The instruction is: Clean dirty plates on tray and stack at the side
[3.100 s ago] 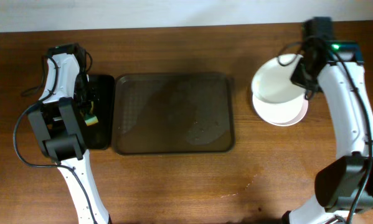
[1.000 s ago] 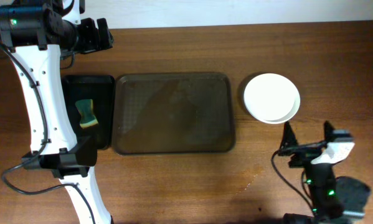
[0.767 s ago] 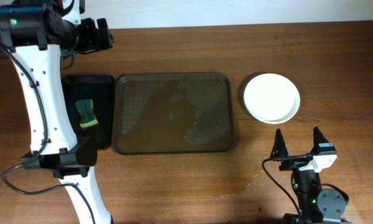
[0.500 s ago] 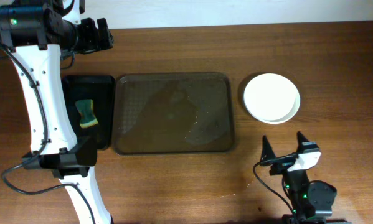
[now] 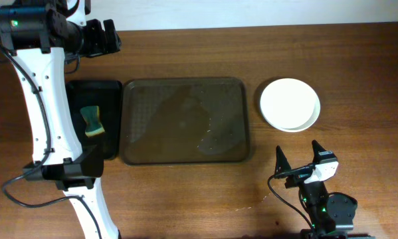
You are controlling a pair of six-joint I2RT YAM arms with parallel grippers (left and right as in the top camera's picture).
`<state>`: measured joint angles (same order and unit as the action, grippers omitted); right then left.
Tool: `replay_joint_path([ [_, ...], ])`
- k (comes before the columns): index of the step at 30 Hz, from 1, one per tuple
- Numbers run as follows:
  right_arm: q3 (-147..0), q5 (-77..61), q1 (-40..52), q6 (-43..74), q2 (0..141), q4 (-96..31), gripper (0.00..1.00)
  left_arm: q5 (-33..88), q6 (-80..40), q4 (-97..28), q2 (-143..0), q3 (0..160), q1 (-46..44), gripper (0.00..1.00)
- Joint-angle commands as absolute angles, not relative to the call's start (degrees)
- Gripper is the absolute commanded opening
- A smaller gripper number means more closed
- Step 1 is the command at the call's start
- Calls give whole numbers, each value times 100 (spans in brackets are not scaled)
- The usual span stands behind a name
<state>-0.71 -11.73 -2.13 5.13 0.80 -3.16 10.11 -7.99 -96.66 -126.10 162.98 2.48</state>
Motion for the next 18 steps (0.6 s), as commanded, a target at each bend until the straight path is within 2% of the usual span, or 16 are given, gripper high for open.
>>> replay_joint_path([
  [1, -32, -1203, -178, 491, 32, -327, 98, 331, -593, -9673, -12641, 16291, 276, 99],
  [5, -32, -1203, -178, 491, 32, -327, 98, -268, -432, -9371, -12466, 16291, 228, 99],
  [9, -32, -1203, -178, 491, 32, -327, 98, -336, 274, -8044, -11469, 15646, -36, 99],
  [13, -32, -1203, -178, 491, 32, -327, 99, -401, 298, -6779, -10060, 13913, -27, 99],
  [18, -32, -1203, -178, 491, 32, -327, 99, -414, 311, -4991, -7728, 10215, 303, 99],
])
